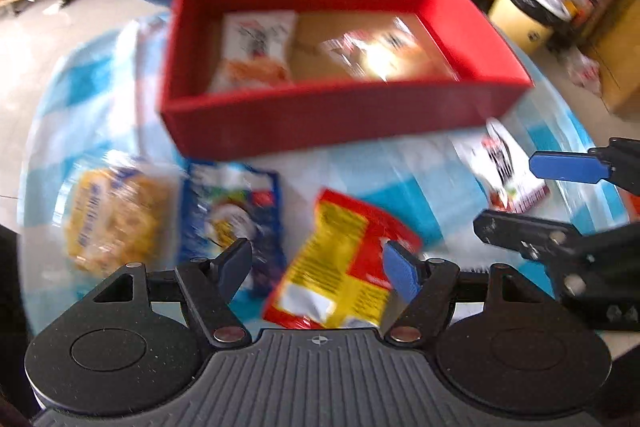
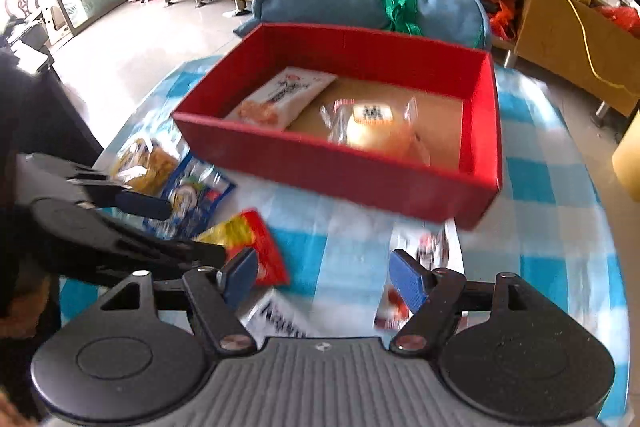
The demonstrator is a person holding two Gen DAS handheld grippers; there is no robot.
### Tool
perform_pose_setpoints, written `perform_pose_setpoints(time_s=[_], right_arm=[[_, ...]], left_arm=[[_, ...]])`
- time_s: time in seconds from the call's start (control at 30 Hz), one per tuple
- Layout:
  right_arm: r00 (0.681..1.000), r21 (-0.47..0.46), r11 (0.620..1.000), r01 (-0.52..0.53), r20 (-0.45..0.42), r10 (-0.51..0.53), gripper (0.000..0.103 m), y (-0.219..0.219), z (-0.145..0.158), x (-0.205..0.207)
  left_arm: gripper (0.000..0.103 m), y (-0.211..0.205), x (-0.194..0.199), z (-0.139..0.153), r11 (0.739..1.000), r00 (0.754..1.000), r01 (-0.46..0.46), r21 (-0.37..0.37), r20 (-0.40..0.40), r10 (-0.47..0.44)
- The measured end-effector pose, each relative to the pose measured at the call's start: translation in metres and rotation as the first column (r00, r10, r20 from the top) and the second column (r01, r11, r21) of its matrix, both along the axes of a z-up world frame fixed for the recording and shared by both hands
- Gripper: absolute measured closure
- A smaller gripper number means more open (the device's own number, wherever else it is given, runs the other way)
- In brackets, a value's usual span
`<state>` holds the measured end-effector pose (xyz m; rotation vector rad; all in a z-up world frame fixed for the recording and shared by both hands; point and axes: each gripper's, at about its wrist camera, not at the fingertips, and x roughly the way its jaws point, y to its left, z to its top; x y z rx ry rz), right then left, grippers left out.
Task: Organize snacks
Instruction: 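Grasp the red-yellow Trolli bag with left gripper while right gripper grasps purple foil bag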
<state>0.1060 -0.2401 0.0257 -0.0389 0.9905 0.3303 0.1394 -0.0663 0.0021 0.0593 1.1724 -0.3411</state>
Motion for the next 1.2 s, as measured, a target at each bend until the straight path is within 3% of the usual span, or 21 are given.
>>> perform_pose_setpoints(time_s=[0.17,0.47,0.63,0.93,1.2], right_arm=[[0.999,0.016,1.0,-0.008,-0.033,0.009,0.036,-0.001,-0.004,-0.023],[0.996,0.031,0.999,-0.039,-0.075,0.042,0.036,0.003,-0.012,-0.037],[0.991,0.018,0.997,-0.08,-0.109,0.081,0.036,0.012,-0.022,-0.05],[0.97,0.005,0.98,-0.199,-0.144,0.197,0.032,0.046,-0.035,-0.071],[0.947,-0.099,0.952,-0.288,-0.177,0.268,0.025,0.077,-0.059,-0.075]], left_arm=[[0.025,-0.008,0.005,-0.013,0.999,0.997,0.034,-0.027,-0.065,-0.036],[0.02,-0.022,0.016,-0.023,0.997,0.994,0.072,-0.012,-0.08,-0.072],[0.038,-0.025,0.006,-0.023,0.996,0.997,0.072,0.058,-0.045,-0.069],[0.043,-0.012,0.003,-0.016,0.999,0.998,0.037,0.016,-0.057,-0.036],[0.043,-0.014,0.003,-0.019,0.999,0.996,0.042,0.0,-0.078,-0.042]])
